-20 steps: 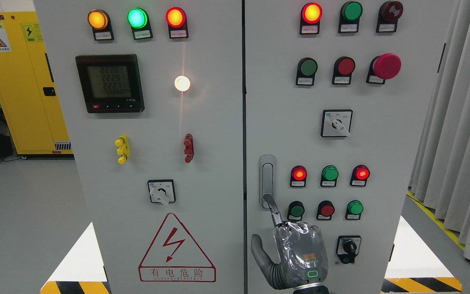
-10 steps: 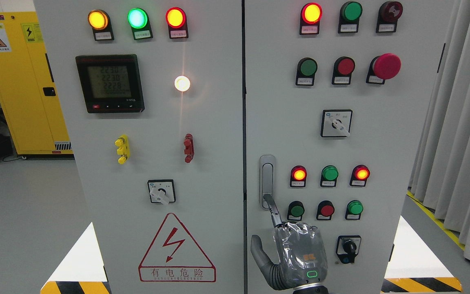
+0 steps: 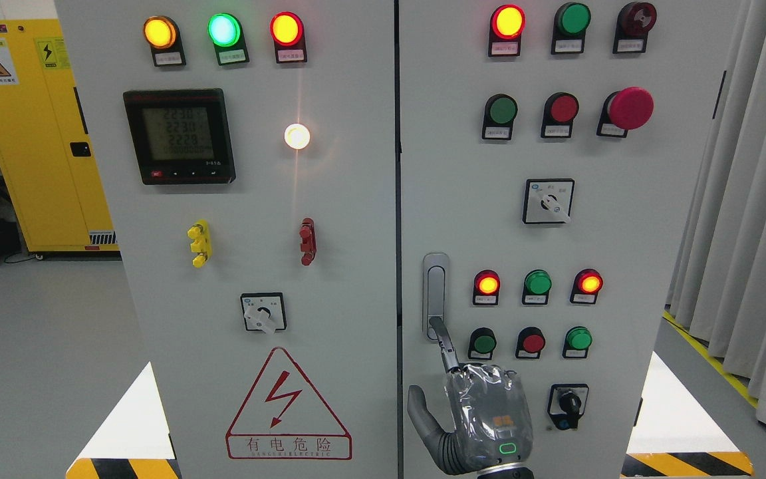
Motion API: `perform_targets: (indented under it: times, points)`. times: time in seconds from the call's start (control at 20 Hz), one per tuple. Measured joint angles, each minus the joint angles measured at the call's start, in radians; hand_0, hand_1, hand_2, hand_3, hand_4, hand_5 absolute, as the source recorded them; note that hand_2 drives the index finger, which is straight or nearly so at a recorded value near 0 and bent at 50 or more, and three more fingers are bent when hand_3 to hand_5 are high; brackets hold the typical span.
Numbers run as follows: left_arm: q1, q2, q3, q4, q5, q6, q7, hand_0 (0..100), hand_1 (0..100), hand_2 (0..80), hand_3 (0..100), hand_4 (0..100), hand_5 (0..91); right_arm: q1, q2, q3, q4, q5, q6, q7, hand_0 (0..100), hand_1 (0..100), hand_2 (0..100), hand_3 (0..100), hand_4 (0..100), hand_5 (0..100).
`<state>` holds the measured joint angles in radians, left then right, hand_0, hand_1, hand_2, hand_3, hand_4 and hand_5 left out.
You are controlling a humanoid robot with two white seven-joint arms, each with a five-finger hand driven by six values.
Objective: Release door handle
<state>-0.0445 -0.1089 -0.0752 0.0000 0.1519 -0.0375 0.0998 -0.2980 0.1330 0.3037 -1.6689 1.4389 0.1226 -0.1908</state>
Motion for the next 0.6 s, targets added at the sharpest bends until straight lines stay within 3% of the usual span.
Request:
perform_targets:
  times: [0.6]
  points:
    - [0.0,0.0,0.0,0.0,0.0,0.0,0.0,12,56,0.0,0,0,0.0,0.011,-0.001,0.0,0.004,0.001,0.0,0.002,58,35,0,100,100,100]
